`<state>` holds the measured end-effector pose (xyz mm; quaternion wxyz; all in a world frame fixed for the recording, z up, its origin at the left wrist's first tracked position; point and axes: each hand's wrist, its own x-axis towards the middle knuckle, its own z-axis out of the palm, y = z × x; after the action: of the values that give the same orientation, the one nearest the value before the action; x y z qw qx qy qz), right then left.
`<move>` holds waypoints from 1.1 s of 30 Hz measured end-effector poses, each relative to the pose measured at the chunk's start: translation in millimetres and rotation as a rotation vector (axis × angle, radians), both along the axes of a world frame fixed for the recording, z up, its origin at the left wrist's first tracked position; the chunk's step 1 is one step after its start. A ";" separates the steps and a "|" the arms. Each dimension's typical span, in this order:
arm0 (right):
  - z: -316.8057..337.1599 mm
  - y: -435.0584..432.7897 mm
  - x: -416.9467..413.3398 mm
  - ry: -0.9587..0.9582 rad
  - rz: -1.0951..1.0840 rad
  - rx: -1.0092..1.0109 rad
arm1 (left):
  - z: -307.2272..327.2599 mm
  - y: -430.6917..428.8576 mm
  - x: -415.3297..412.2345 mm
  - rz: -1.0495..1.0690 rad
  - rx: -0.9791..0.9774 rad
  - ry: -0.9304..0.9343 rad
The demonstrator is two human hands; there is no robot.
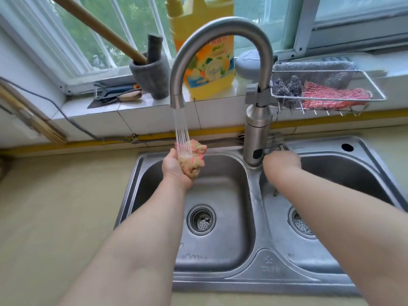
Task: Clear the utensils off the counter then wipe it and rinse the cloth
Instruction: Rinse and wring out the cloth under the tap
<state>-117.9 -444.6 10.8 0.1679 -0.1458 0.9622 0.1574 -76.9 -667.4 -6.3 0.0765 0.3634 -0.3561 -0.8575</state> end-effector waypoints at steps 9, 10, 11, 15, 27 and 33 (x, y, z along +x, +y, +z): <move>-19.5 -121.0 28.9 -0.878 -0.632 -1.273 | -5.3 -35.5 -14.6 0.150 0.059 0.093; -21.0 -133.6 30.7 -0.908 -0.712 -1.416 | -1.9 -36.1 -15.7 0.151 0.066 0.115; -21.5 -144.3 31.1 -0.941 -0.765 -1.532 | 0.1 -35.5 -16.2 0.141 0.080 0.127; -20.1 -166.3 30.8 -0.909 -0.929 -1.800 | -1.8 -38.6 -8.6 0.030 0.150 0.132; -15.6 -146.3 16.8 -0.745 -1.134 -1.874 | -4.3 -43.4 -11.3 -0.019 0.261 0.074; -17.7 -146.4 25.8 -0.808 -1.142 -1.757 | -13.7 -37.2 -7.8 -0.051 0.225 0.015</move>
<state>-92.1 -590.9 -6.9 0.3542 0.2083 0.5399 -0.7347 -84.7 -704.7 -20.0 0.0161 0.3542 -0.2660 -0.8964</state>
